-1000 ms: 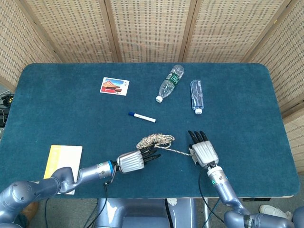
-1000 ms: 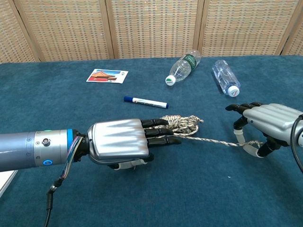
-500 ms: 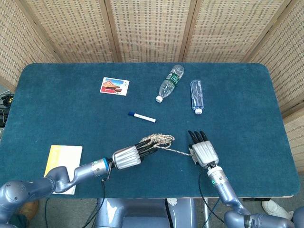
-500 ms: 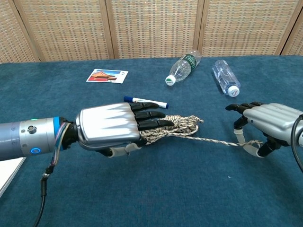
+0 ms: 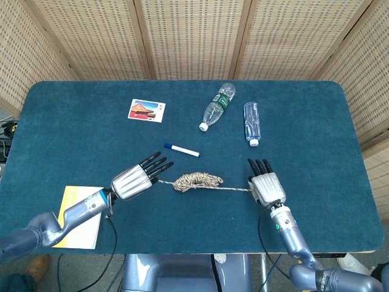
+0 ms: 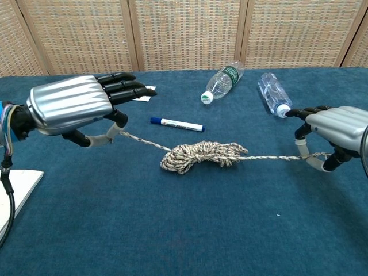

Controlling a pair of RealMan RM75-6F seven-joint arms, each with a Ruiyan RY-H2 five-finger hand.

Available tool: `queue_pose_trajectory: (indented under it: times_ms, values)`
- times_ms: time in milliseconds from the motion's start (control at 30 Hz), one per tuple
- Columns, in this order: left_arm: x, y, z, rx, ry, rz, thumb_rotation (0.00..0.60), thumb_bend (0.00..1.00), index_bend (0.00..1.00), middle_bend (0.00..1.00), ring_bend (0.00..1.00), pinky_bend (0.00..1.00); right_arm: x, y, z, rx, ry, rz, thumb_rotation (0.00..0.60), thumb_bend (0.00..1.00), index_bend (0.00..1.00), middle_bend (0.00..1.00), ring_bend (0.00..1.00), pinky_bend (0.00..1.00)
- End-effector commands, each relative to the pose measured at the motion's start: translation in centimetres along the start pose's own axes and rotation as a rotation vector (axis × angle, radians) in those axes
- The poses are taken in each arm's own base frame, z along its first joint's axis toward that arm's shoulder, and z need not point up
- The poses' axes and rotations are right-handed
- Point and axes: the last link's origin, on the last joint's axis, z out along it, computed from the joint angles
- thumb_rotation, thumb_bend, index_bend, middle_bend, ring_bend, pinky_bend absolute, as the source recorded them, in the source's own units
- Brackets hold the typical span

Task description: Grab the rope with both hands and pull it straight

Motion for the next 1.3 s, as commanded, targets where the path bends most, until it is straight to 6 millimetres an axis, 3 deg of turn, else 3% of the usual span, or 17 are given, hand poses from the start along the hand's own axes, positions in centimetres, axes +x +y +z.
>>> queue_pose_trajectory:
  times_ms: [33, 367, 667, 1100, 1167, 1233, 1300]
  values:
    - [-0.1, -1.0, -0.9, 0.027, -0.004, -0.001, 0.6, 0.52, 0.8, 0.0, 0.0, 0.0, 0.3, 0.7, 0.1, -0.019, -0.003, -0.012, 0.6, 0.48, 0.67, 0.0, 0.0, 0.0]
    - [-0.8, -4.1, -4.5, 0.1, -0.033, 0.02, 0.6, 0.53, 0.81, 0.0, 0.0, 0.0, 0.7, 3.4, -0.6, -0.086, -0.011, -0.033, 0.6, 0.48, 0.67, 0.0, 0.0, 0.0]
    - [-1.4, -7.4, -9.6, 0.208, -0.061, 0.02, 0.6, 0.53, 0.81, 0.0, 0.0, 0.0, 0.9, 6.2, -1.6, -0.155, -0.031, -0.079, 0.6, 0.48, 0.67, 0.0, 0.0, 0.0]
    - [-2.4, -7.4, -11.0, 0.226, -0.069, 0.003, 0.6, 0.53, 0.8, 0.0, 0.0, 0.0, 0.8, 7.8, -2.4, -0.194, -0.046, -0.088, 0.6, 0.48, 0.66, 0.0, 0.0, 0.0]
    - [-2.4, -7.4, -11.0, 0.223, -0.068, 0.005, 0.6, 0.47, 0.62, 0.0, 0.0, 0.0, 0.8, 7.8, -2.5, -0.189, -0.047, -0.079, 0.6, 0.4, 0.52, 0.0, 0.0, 0.0]
    - [-2.5, -7.3, -11.0, 0.22, -0.071, 0.001, 0.6, 0.19, 0.18, 0.0, 0.0, 0.0, 0.8, 7.7, -2.6, -0.187, -0.047, -0.069, 0.6, 0.13, 0.21, 0.0, 0.0, 0.0]
    - [-2.5, -7.3, -11.3, 0.257, -0.06, -0.047, 0.6, 0.02, 0.01, 0.0, 0.0, 0.0, 1.1, 7.5, -2.8, -0.176, -0.034, -0.031, 0.6, 0.01, 0.04, 0.0, 0.0, 0.0]
